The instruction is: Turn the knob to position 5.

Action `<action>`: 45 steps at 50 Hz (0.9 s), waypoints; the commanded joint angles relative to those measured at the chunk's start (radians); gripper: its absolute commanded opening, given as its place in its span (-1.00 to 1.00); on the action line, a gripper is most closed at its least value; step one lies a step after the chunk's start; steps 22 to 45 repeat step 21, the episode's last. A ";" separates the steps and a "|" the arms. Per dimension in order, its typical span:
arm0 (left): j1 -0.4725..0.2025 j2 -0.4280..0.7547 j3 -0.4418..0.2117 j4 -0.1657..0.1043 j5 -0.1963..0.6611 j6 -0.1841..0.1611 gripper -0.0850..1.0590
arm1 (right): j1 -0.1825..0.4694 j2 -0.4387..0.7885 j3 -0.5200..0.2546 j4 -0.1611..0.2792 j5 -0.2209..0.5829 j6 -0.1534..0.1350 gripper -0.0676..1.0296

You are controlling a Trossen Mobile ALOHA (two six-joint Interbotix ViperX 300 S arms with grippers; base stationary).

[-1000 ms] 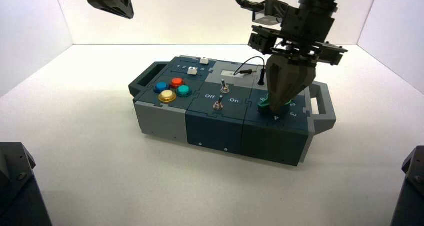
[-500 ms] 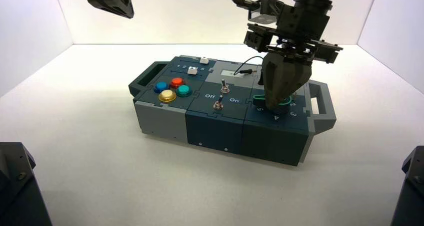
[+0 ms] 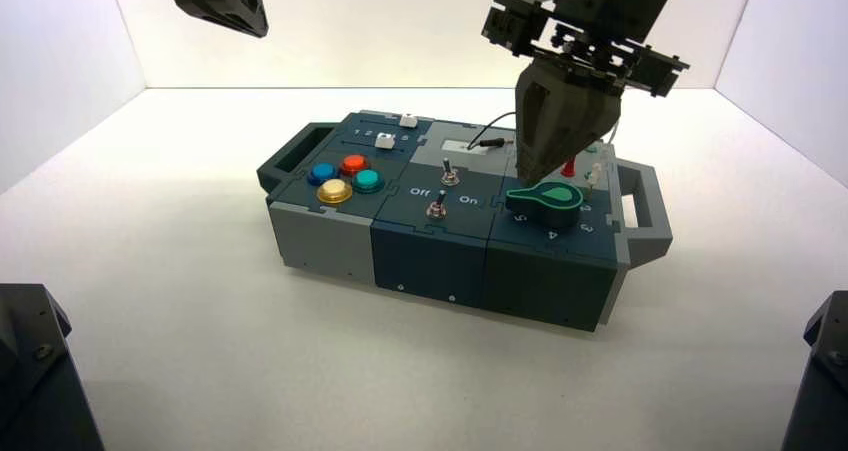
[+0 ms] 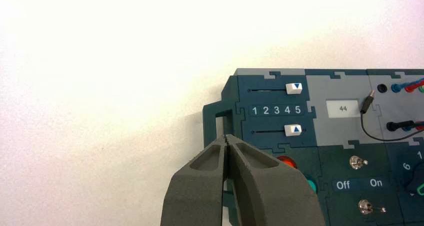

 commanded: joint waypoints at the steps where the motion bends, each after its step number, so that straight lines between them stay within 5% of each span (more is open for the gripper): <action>1: -0.008 -0.009 -0.028 0.000 -0.015 0.002 -0.91 | 0.006 -0.025 -0.040 0.006 -0.015 0.003 -0.92; 45: -0.008 -0.009 -0.028 0.000 -0.015 0.002 -0.91 | 0.006 -0.034 -0.041 0.006 -0.035 0.012 -0.92</action>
